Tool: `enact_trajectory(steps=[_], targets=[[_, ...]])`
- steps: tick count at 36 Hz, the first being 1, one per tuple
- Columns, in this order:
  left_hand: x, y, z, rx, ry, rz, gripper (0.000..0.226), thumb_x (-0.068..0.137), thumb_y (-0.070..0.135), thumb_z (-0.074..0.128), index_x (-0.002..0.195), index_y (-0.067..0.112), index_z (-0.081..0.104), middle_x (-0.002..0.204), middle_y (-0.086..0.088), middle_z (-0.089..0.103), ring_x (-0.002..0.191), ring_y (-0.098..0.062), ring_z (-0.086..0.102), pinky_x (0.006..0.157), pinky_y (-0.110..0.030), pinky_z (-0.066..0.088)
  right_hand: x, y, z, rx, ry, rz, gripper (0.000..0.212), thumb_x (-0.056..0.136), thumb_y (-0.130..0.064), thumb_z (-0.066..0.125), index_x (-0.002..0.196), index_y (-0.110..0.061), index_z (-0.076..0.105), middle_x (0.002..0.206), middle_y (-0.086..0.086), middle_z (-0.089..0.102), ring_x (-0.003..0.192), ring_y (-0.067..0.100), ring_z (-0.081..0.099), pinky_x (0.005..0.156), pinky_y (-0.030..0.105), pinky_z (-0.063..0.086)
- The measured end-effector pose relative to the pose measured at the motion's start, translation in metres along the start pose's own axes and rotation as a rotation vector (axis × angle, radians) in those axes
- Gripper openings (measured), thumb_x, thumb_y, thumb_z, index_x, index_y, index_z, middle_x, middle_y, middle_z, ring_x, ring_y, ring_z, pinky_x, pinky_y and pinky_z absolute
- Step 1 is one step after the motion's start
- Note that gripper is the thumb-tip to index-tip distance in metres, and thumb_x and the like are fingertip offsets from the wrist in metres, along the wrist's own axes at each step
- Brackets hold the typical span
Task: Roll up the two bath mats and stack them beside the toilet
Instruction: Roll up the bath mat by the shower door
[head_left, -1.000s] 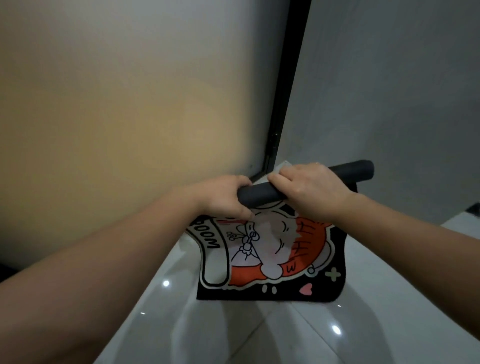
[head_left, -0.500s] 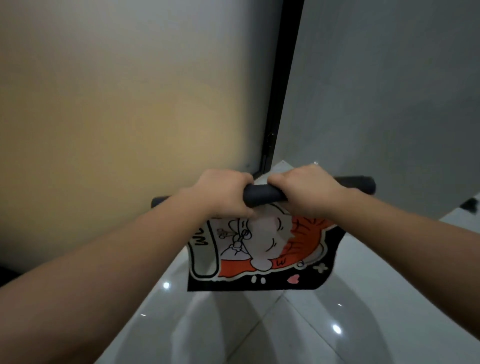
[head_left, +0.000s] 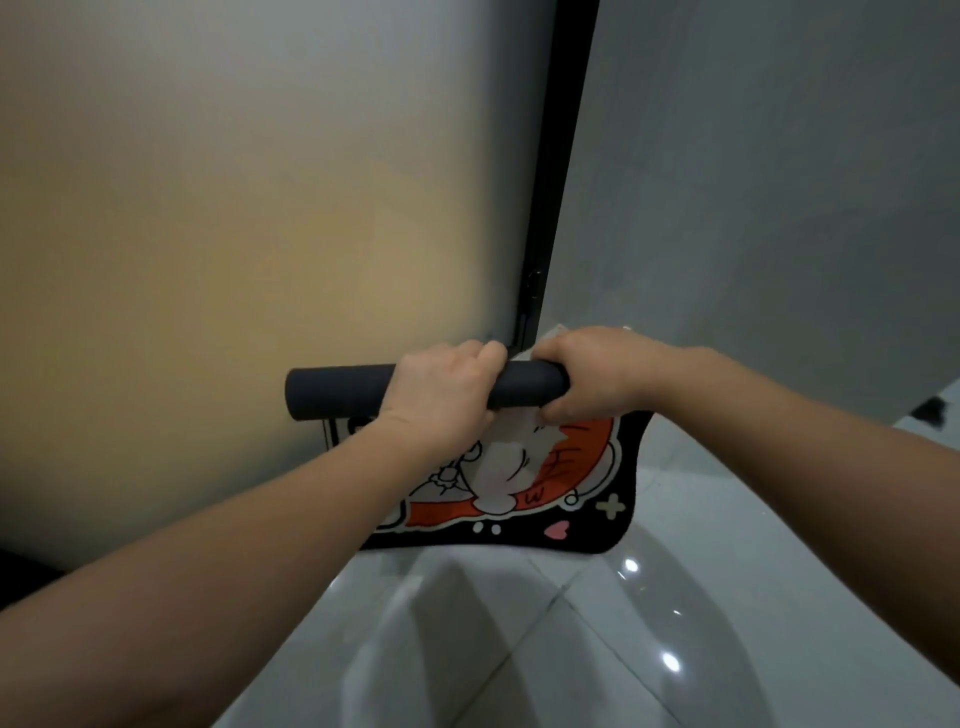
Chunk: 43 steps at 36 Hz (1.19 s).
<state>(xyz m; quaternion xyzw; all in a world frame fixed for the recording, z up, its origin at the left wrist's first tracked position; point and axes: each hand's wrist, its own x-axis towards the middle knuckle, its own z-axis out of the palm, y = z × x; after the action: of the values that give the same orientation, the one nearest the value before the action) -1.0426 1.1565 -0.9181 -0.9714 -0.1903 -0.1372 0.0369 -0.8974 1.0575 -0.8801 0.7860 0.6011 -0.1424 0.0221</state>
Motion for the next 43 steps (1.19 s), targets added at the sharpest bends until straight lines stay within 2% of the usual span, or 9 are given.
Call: enact_trajectory(steps=[4,8,12,16,22,27,34,39,43], targets=[[0.003,-0.004,0.000,-0.037,-0.073,-0.008,0.035,0.080,0.041,0.060,0.105,0.023,0.043,0.101,0.001,0.061,0.091,-0.024,0.060,0.064,-0.032,0.037,-0.002,-0.003,0.007,-0.099,0.095,-0.039,0.017,0.077,-0.036,0.064,0.086,-0.031,0.051,0.074,-0.007,0.057,0.074,0.019,0.058,0.054,0.028,0.035],[0.012,-0.017,-0.010,-0.254,-0.364,-0.100,0.050,0.070,0.041,0.068,0.114,0.027,0.048,0.100,0.001,0.063,0.089,-0.023,0.061,0.074,-0.034,0.051,-0.004,-0.003,0.020,-0.433,0.437,-0.179,0.018,0.082,-0.029,0.060,0.094,-0.018,0.055,0.083,0.001,0.062,0.072,0.027,0.062,0.054,0.031,0.031],[0.015,-0.023,-0.014,-0.480,-0.508,-0.183,0.031,0.071,0.031,0.072,0.097,0.029,0.054,0.082,0.002,0.063,0.069,-0.014,0.059,0.056,-0.025,0.044,0.000,-0.004,0.025,-0.507,0.654,-0.302,0.017,0.070,-0.020,0.065,0.081,-0.010,0.058,0.067,0.008,0.057,0.054,0.029,0.055,0.049,0.034,0.037],[0.007,-0.020,-0.009,-0.249,-0.357,-0.128,0.027,0.075,0.027,0.063,0.101,0.024,0.056,0.090,-0.004,0.066,0.086,-0.028,0.063,0.071,-0.036,0.053,0.002,-0.009,0.025,-0.463,0.526,-0.240,0.029,0.075,-0.033,0.066,0.095,-0.013,0.057,0.082,0.008,0.059,0.070,0.029,0.058,0.058,0.036,0.037],[-0.001,-0.005,-0.002,0.014,-0.065,0.011,0.026,0.083,0.028,0.059,0.104,0.021,0.046,0.106,-0.001,0.062,0.096,-0.026,0.060,0.067,-0.033,0.035,0.000,-0.012,0.005,-0.156,0.043,-0.060,0.037,0.071,-0.043,0.066,0.104,-0.031,0.056,0.092,-0.004,0.061,0.083,0.019,0.059,0.062,0.030,0.040],[0.005,-0.008,-0.002,-0.023,-0.092,0.020,0.036,0.078,0.036,0.064,0.105,0.021,0.044,0.106,-0.001,0.060,0.096,-0.025,0.059,0.067,-0.033,0.037,0.001,-0.008,0.011,-0.206,0.139,-0.065,0.032,0.077,-0.034,0.061,0.108,-0.027,0.055,0.095,0.000,0.066,0.085,0.024,0.062,0.067,0.033,0.046],[0.009,-0.027,-0.010,-0.464,-0.567,-0.104,0.041,0.067,0.031,0.074,0.100,0.029,0.050,0.085,0.005,0.060,0.078,-0.019,0.061,0.065,-0.030,0.049,-0.004,-0.008,0.029,-0.521,0.501,-0.309,0.018,0.078,-0.015,0.059,0.096,-0.012,0.055,0.077,0.008,0.060,0.063,0.030,0.057,0.052,0.037,0.043],[0.003,-0.023,-0.006,-0.226,-0.376,-0.070,0.030,0.074,0.027,0.063,0.102,0.023,0.054,0.089,-0.003,0.063,0.086,-0.028,0.063,0.068,-0.034,0.050,-0.002,-0.016,0.026,-0.462,0.378,-0.207,0.031,0.081,-0.030,0.058,0.108,-0.018,0.050,0.090,0.005,0.057,0.075,0.027,0.057,0.065,0.042,0.049],[-0.005,-0.016,0.003,0.019,-0.104,0.048,0.022,0.083,0.026,0.056,0.101,0.021,0.047,0.099,-0.004,0.064,0.091,-0.029,0.061,0.064,-0.034,0.035,-0.003,-0.017,0.008,-0.230,0.082,-0.085,0.037,0.073,-0.047,0.061,0.105,-0.031,0.053,0.092,-0.004,0.062,0.083,0.021,0.060,0.064,0.032,0.045]])
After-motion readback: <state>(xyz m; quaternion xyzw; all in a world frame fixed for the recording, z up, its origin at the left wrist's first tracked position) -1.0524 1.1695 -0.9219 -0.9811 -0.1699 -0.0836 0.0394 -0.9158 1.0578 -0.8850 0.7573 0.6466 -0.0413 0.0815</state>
